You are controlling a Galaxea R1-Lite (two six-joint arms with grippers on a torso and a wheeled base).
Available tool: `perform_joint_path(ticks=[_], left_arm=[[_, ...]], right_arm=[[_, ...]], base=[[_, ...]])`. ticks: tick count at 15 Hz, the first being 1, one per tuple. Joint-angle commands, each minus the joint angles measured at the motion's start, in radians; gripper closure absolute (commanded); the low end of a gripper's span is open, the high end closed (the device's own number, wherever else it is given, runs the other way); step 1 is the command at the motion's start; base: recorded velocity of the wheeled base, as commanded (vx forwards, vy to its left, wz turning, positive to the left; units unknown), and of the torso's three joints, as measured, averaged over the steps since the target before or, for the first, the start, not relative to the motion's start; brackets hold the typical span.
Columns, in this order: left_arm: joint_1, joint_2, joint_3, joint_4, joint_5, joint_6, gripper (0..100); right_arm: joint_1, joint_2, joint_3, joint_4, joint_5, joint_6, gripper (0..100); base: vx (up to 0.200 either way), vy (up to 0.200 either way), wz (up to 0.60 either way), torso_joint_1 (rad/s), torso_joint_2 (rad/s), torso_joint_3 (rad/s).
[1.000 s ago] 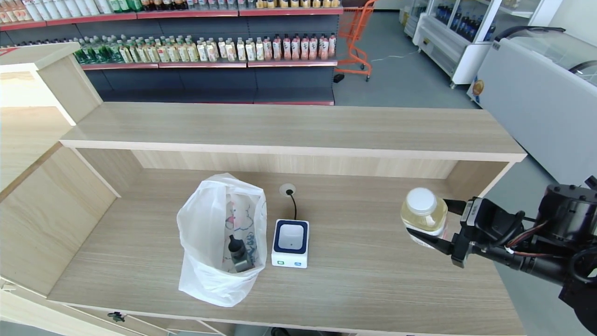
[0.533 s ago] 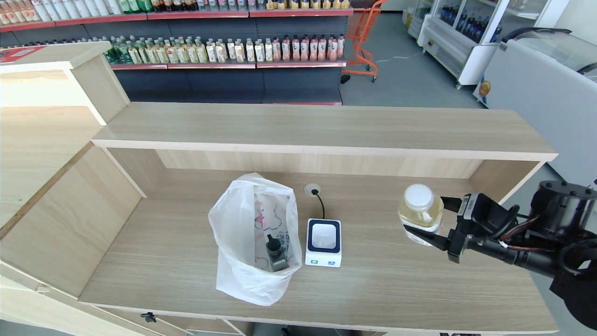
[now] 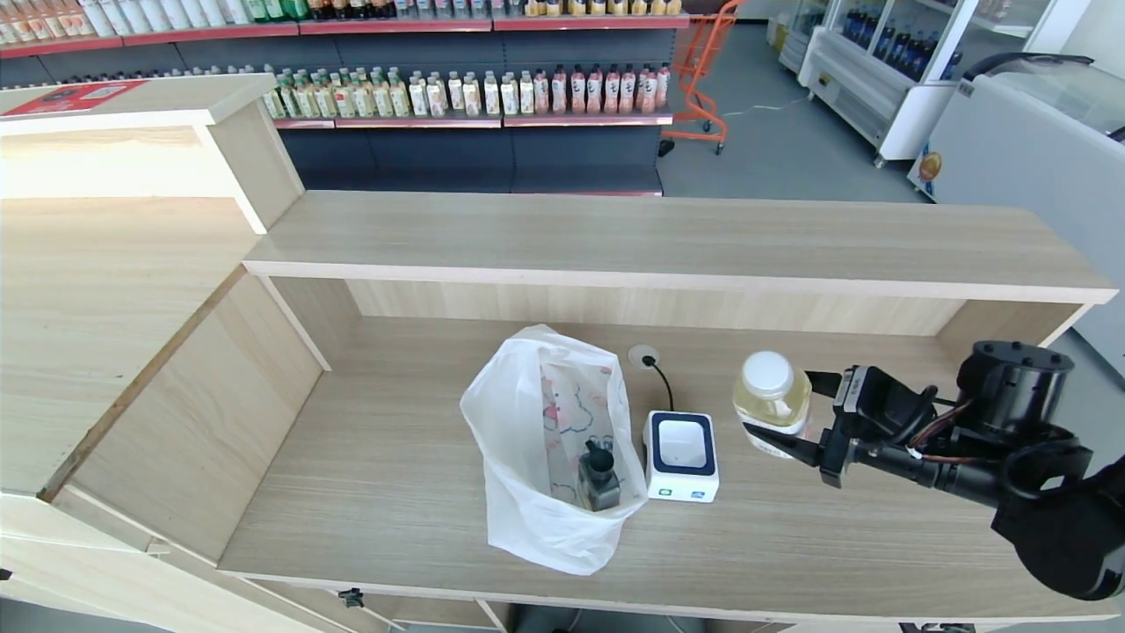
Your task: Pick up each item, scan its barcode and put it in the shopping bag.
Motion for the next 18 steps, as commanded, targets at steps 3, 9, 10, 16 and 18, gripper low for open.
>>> perform_joint_path(ticks=[3, 9, 10, 16, 18], left_arm=[[0.000, 0.000, 0.000, 0.000, 0.000, 0.000, 0], [0.000, 0.000, 0.000, 0.000, 0.000, 0.000, 0], [0.000, 0.000, 0.000, 0.000, 0.000, 0.000, 0], [0.000, 0.000, 0.000, 0.000, 0.000, 0.000, 0], [0.000, 0.000, 0.000, 0.000, 0.000, 0.000, 0]], right_arm=[[0.000, 0.113, -0.021, -0.009, 0.017, -0.032, 100], [-0.003, 0.201, -0.114, -0.011, 0.016, -0.123, 100], [-0.009, 0.217, -0.132, -0.011, 0.016, -0.144, 100], [-0.003, 0.288, -0.183, -0.011, 0.016, -0.155, 100], [0.011, 0.322, -0.227, -0.009, 0.016, -0.155, 100]], base=[[0.000, 0.000, 0.00, 0.000, 0.00, 0.000], [0.000, 0.000, 0.00, 0.000, 0.00, 0.000], [0.000, 0.000, 0.00, 0.000, 0.00, 0.000], [0.000, 0.000, 0.00, 0.000, 0.00, 0.000], [0.000, 0.000, 0.00, 0.000, 0.00, 0.000]])
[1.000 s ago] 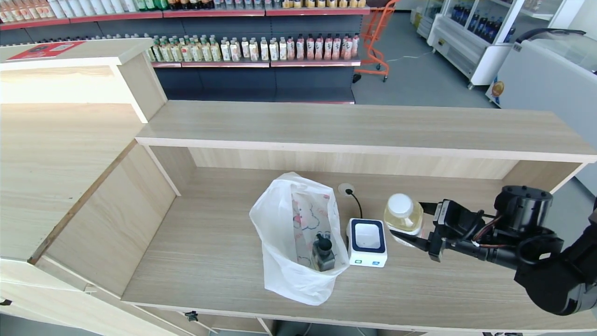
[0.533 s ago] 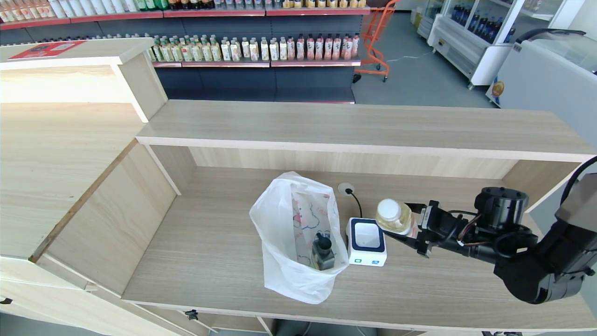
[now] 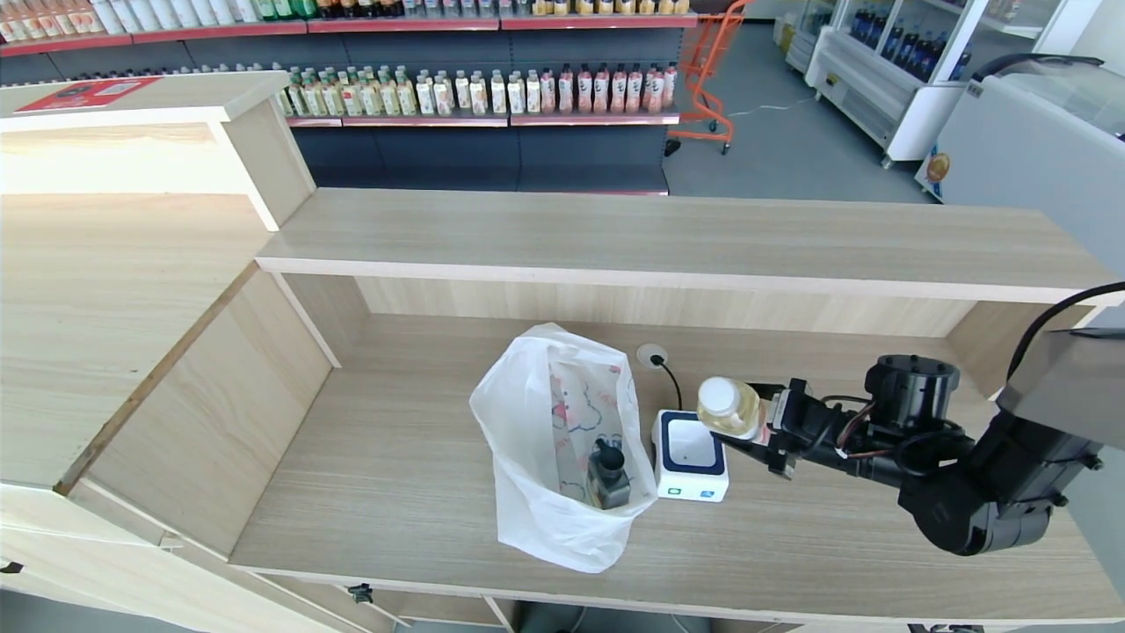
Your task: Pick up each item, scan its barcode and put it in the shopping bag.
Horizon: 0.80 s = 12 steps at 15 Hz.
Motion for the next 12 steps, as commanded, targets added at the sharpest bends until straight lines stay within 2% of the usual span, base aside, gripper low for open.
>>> perform_joint_path(ticks=[1, 5, 12], left_arm=[[0.000, 0.000, 0.000, 0.000, 0.000, 0.000, 0], [0.000, 0.000, 0.000, 0.000, 0.000, 0.000, 0], [0.000, 0.000, 0.000, 0.000, 0.000, 0.000, 0]], right_arm=[[0.015, 0.048, -0.041, 0.000, 0.001, 0.000, 100], [0.050, 0.099, -0.116, -0.002, -0.001, 0.000, 100], [0.064, 0.140, -0.137, -0.003, -0.005, -0.002, 100]], base=[[0.000, 0.000, 0.00, 0.000, 0.00, 0.000], [0.000, 0.000, 0.00, 0.000, 0.00, 0.000], [0.000, 0.000, 0.00, 0.000, 0.00, 0.000]])
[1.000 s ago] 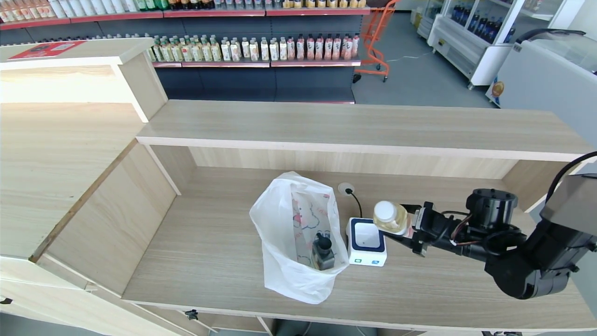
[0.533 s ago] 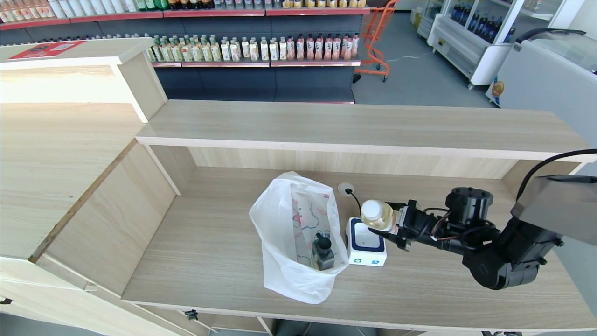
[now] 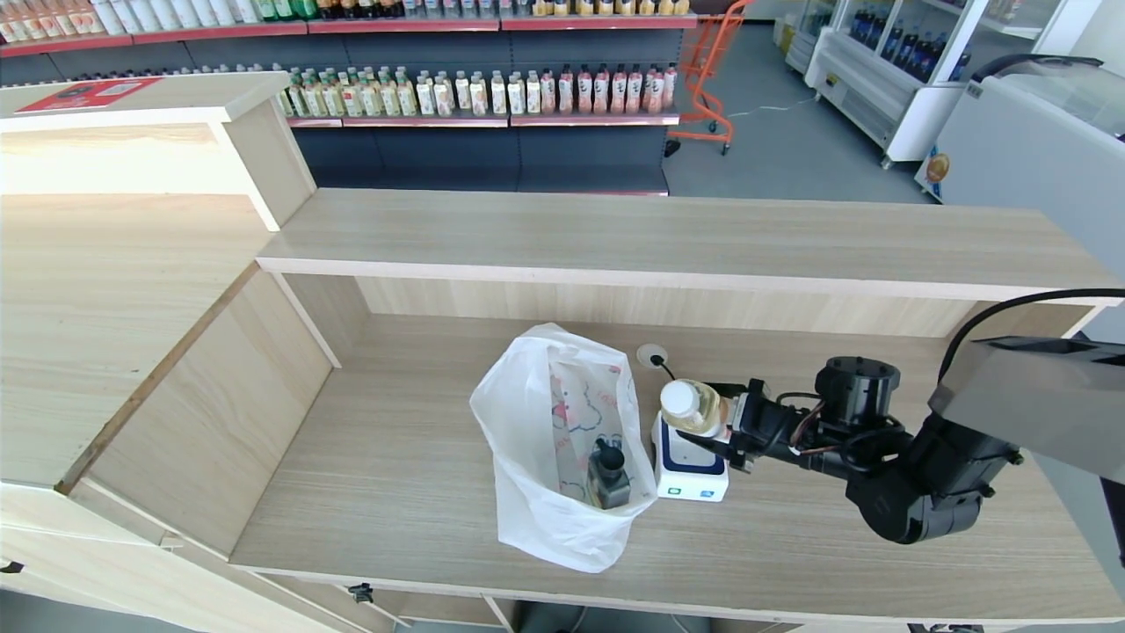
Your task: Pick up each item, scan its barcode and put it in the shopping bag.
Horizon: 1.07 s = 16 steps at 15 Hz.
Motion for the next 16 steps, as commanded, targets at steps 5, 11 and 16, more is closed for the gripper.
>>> perform_joint_path(ticks=[5, 11, 16], left_arm=[[0.000, 0.000, 0.000, 0.000, 0.000, 0.000, 0], [0.000, 0.000, 0.000, 0.000, 0.000, 0.000, 0], [0.000, 0.000, 0.000, 0.000, 0.000, 0.000, 0]], right_arm=[[-0.002, -0.037, -0.009, 0.000, 0.006, 0.025, 100], [0.030, -0.285, -0.011, -0.013, -0.086, 0.639, 100], [0.124, -0.239, -0.040, -0.002, -0.218, 0.856, 100]], base=[[0.000, 0.000, 0.00, 0.000, 0.00, 0.000], [0.000, 0.000, 0.00, 0.000, 0.00, 0.000], [0.000, 0.000, 0.00, 0.000, 0.00, 0.000]])
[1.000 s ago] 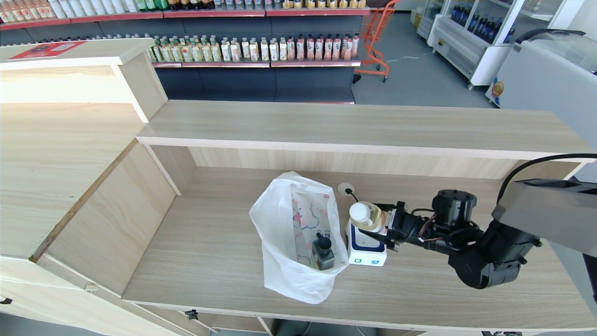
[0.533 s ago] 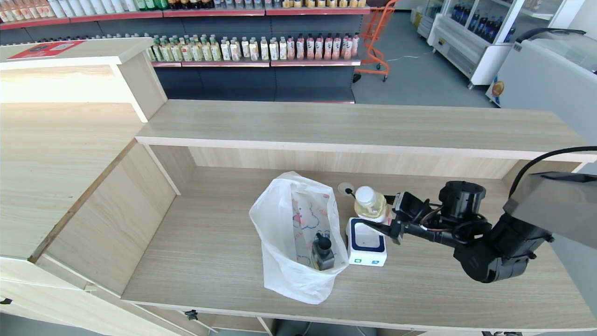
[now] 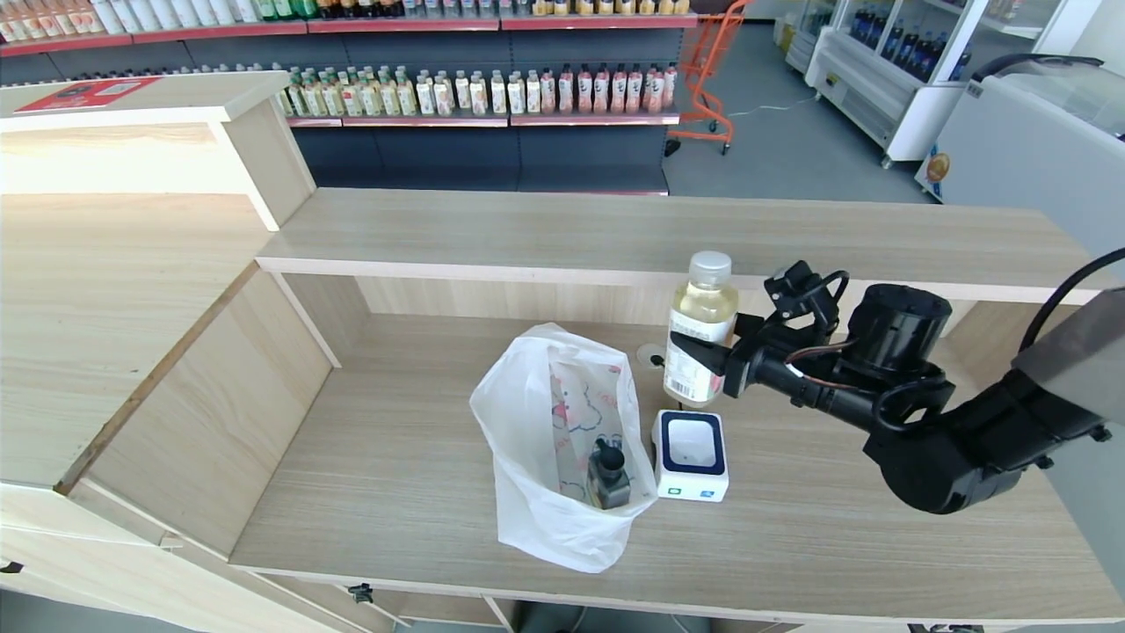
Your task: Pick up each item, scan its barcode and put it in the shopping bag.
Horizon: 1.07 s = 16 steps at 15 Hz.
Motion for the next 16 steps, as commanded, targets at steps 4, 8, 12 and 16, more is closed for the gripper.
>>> perform_joint_path(ticks=[4, 8, 12, 16], left_arm=[[0.000, 0.000, 0.000, 0.000, 0.000, 0.000, 0], [0.000, 0.000, 0.000, 0.000, 0.000, 0.000, 0], [0.000, 0.000, 0.000, 0.000, 0.000, 0.000, 0], [0.000, 0.000, 0.000, 0.000, 0.000, 0.000, 0]], right_arm=[[0.080, 0.158, -0.106, 0.000, -0.004, 0.047, 100], [0.111, 0.281, -0.238, 0.021, -0.006, 0.042, 100], [0.112, 0.407, -0.369, 0.018, -0.006, 0.018, 100], [0.124, 0.504, -0.458, 0.010, -0.007, -0.011, 100]], base=[[0.000, 0.000, 0.00, 0.000, 0.00, 0.000], [0.000, 0.000, 0.00, 0.000, 0.00, 0.000], [0.000, 0.000, 0.00, 0.000, 0.00, 0.000], [0.000, 0.000, 0.00, 0.000, 0.00, 0.000]])
